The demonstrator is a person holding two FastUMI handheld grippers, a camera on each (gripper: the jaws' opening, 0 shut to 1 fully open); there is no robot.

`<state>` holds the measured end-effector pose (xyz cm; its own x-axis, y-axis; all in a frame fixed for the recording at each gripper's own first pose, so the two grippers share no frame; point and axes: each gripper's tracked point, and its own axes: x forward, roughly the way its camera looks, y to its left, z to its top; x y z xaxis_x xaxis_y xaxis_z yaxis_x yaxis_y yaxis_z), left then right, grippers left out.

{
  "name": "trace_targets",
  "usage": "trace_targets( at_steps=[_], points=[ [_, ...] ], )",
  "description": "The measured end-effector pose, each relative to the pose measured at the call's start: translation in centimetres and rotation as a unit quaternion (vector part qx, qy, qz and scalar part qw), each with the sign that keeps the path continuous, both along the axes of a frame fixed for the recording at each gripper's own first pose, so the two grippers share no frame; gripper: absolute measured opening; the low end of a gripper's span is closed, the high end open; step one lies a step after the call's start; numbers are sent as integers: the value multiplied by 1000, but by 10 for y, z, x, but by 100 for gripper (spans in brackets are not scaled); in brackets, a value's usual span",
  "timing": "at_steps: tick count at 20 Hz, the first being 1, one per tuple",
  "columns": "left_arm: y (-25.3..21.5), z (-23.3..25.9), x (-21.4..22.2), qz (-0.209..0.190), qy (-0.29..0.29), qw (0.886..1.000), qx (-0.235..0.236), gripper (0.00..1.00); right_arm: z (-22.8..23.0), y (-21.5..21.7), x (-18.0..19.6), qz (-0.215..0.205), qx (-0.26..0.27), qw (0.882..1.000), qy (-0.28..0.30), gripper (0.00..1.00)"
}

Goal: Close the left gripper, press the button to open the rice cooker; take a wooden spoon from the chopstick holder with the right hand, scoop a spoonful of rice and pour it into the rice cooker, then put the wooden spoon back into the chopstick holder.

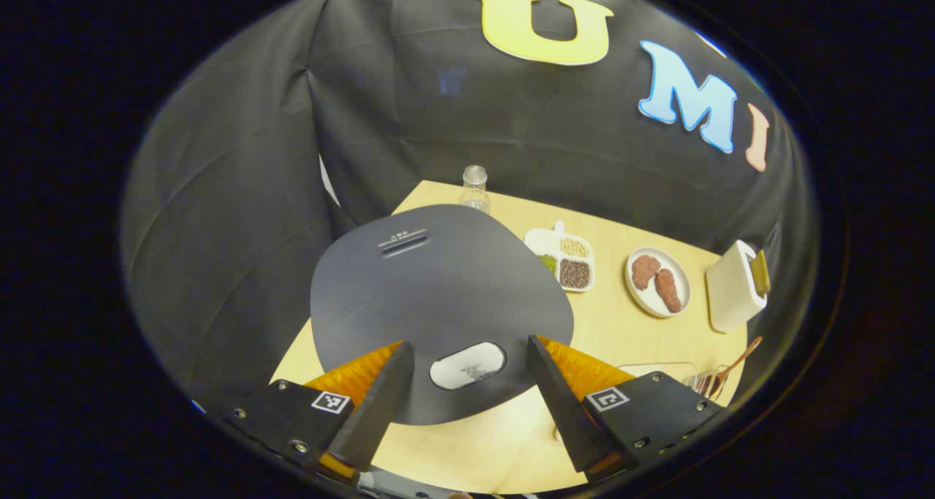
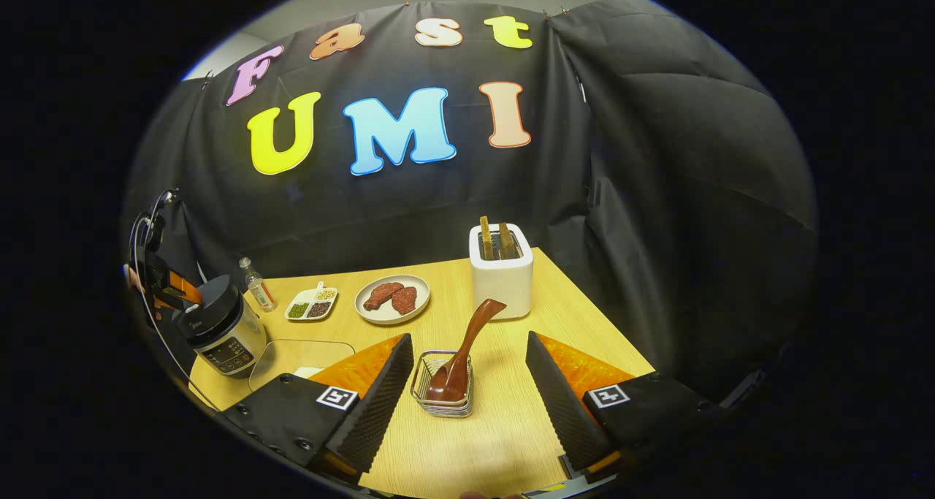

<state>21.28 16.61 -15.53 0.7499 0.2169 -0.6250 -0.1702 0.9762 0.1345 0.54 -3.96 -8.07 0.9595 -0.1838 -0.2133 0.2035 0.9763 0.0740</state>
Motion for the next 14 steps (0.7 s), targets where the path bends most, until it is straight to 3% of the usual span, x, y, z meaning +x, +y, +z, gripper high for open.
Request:
trace_targets(
  at_steps=[14],
  points=[
    [0,-7,0,9,-8,1000,10,100,-20,-12,3,10,7,1000,20,98]
  ],
)
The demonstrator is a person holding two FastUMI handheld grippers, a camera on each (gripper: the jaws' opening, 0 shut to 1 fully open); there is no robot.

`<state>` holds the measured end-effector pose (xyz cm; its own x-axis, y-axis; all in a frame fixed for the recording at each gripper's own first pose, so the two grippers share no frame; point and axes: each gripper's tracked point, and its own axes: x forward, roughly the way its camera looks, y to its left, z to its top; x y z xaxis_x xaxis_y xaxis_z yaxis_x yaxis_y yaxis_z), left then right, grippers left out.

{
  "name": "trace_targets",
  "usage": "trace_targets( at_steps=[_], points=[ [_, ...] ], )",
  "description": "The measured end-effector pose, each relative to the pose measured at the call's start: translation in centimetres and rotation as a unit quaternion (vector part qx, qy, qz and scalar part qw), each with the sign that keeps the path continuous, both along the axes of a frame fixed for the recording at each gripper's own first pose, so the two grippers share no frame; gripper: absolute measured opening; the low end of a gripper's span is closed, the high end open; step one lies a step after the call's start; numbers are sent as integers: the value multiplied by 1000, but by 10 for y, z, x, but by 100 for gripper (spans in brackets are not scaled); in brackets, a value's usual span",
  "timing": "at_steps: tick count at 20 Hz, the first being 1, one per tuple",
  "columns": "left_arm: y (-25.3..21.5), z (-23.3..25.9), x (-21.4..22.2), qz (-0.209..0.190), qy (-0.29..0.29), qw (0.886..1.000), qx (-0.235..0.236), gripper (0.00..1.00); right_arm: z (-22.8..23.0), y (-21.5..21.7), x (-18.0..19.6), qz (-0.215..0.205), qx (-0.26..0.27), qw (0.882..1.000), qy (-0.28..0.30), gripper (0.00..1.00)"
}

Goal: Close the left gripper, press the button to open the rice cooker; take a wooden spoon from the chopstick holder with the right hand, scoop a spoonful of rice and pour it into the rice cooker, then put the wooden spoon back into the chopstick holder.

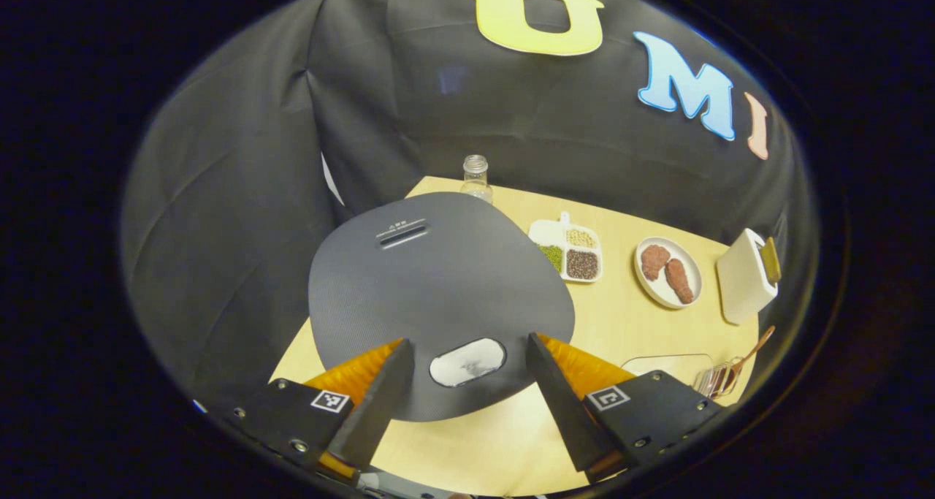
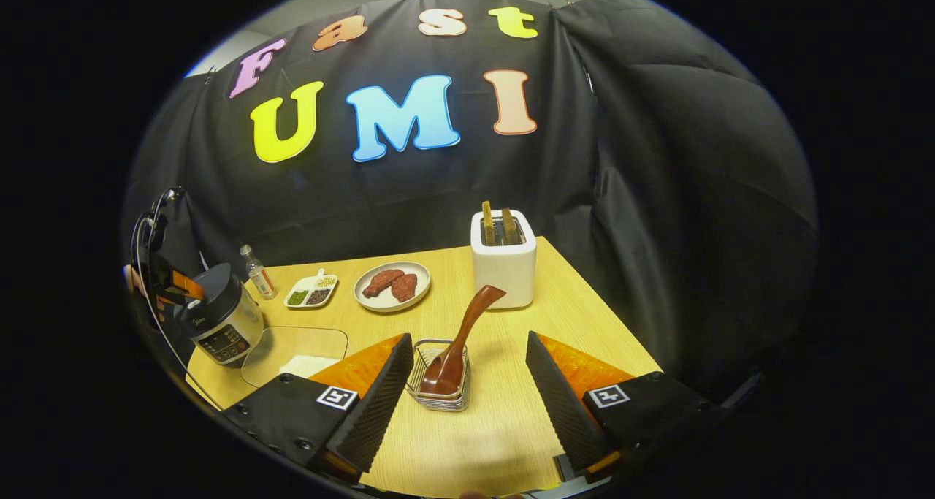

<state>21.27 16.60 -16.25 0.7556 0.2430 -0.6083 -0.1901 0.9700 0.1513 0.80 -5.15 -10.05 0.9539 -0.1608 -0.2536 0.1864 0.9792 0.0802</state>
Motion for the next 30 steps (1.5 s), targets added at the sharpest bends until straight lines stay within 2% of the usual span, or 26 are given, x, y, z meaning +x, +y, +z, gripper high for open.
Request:
trace_targets(
  at_steps=[3,5,7,12,14,17,21,24,26,30],
  points=[
    [-2,0,-5,15,5,1000,-1,100,3,-11,-1,-4,2,1000,-5,99],
    [-18,0,-18,8,2,1000,-10,100,8,-21,-2,-7,4,1000,-12,98],
    [-41,5,-37,-14,-11,1000,-12,99,10,-31,-4,-7,10,1000,-15,99],
    [-99,57,-73,-75,-75,993,44,99,14,-56,5,14,20,1000,-6,99],
    [-134,94,-84,-115,-117,984,65,99,29,-67,17,27,10,999,-15,98],
    [-177,159,-100,-169,-180,967,70,98,75,-77,27,27,3,998,-53,99],
    [-200,242,-124,-196,-264,943,57,99,146,-80,31,5,-8,991,-131,98],
    [-195,290,-148,-209,-334,918,43,99,197,-83,-11,-20,-28,983,-178,98],
    [-185,298,-169,-205,-369,906,30,99,214,-87,-39,-46,-42,978,-200,98],
    [-139,286,-217,-187,-403,896,2,99,210,-92,-92,-92,-54,973,-206,98]
  ],
)
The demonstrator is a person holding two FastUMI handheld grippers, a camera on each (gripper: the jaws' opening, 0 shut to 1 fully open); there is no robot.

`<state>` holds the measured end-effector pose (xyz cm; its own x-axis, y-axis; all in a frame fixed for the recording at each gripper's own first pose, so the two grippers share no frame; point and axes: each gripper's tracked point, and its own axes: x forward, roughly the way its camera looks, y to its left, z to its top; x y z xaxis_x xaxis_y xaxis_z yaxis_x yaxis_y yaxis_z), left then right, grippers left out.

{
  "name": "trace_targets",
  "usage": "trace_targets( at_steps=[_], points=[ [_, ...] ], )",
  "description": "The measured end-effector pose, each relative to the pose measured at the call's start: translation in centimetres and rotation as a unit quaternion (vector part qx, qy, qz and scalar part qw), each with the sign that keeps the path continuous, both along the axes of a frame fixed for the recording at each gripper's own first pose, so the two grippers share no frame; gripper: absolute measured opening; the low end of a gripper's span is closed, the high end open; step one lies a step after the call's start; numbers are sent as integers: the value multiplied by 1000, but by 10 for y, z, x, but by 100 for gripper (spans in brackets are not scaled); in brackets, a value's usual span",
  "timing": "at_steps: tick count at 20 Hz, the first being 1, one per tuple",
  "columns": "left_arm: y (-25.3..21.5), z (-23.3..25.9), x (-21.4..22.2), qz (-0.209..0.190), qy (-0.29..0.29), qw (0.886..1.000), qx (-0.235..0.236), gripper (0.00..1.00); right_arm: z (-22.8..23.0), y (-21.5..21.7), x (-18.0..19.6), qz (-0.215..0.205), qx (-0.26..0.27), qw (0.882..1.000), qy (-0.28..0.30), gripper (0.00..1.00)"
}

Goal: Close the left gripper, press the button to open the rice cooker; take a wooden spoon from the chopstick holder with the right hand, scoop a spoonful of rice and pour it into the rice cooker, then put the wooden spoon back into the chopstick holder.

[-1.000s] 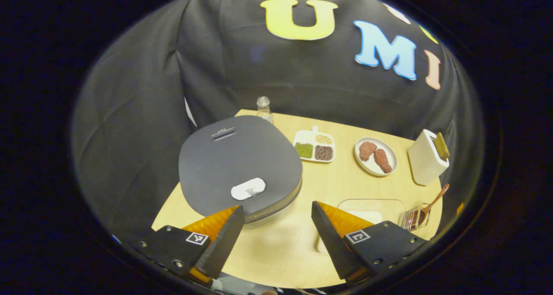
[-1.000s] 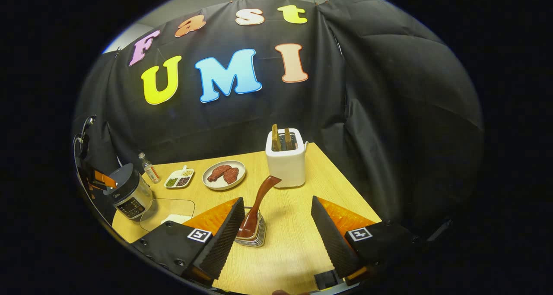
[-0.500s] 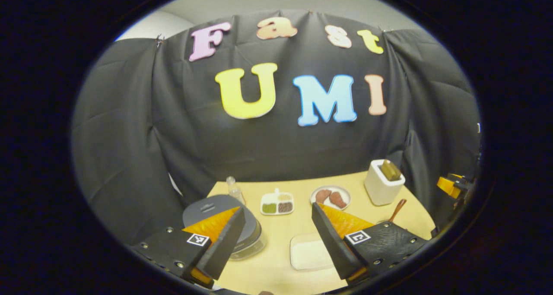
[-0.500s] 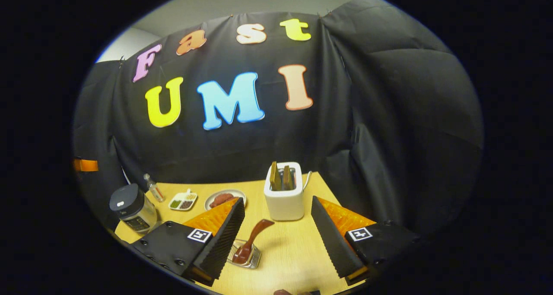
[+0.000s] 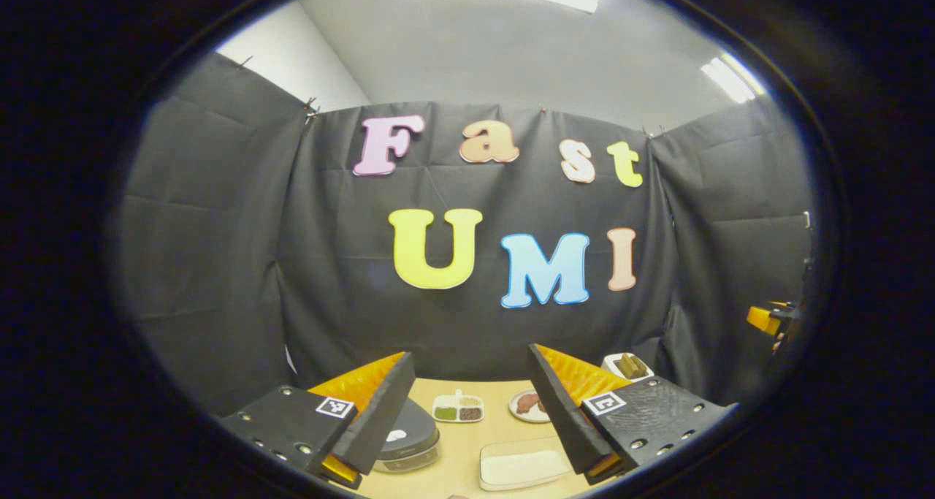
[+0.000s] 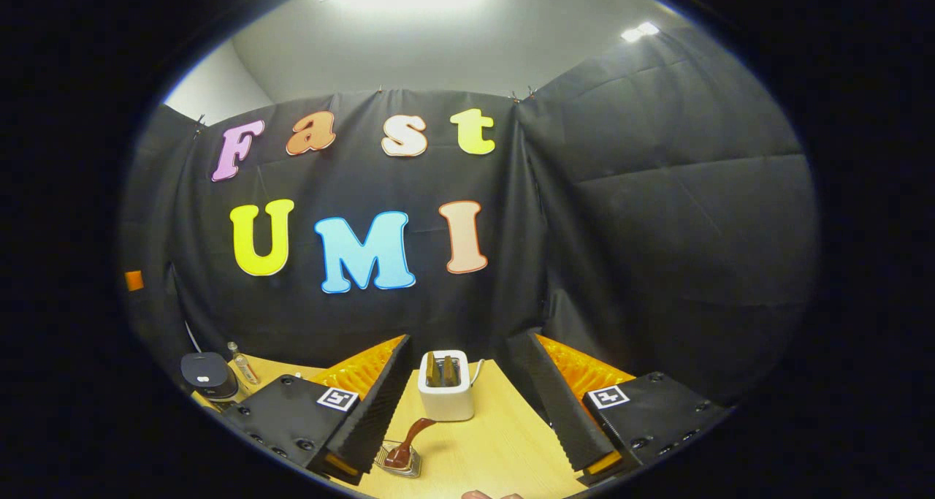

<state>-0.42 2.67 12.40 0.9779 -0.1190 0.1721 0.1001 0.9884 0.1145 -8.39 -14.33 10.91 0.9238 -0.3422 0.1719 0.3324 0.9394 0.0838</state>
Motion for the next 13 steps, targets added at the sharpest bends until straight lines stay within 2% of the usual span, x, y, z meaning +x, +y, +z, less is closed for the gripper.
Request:
trace_targets(
  at_steps=[2,5,9,11,13],
  points=[
    [27,-23,-22,12,9,1000,-17,99,-11,-2,-19,-14,2,1000,11,98],
    [64,-41,-45,40,13,999,-21,99,-23,7,-38,-9,15,1000,25,98],
    [85,-57,-70,47,15,998,-29,99,-30,24,-56,0,25,999,26,98],
    [87,-51,-83,33,8,999,-22,99,-28,30,-62,2,19,1000,24,98],
    [99,-47,-88,41,-1,999,-22,97,-27,34,-64,-2,4,1000,24,98]
  ],
)
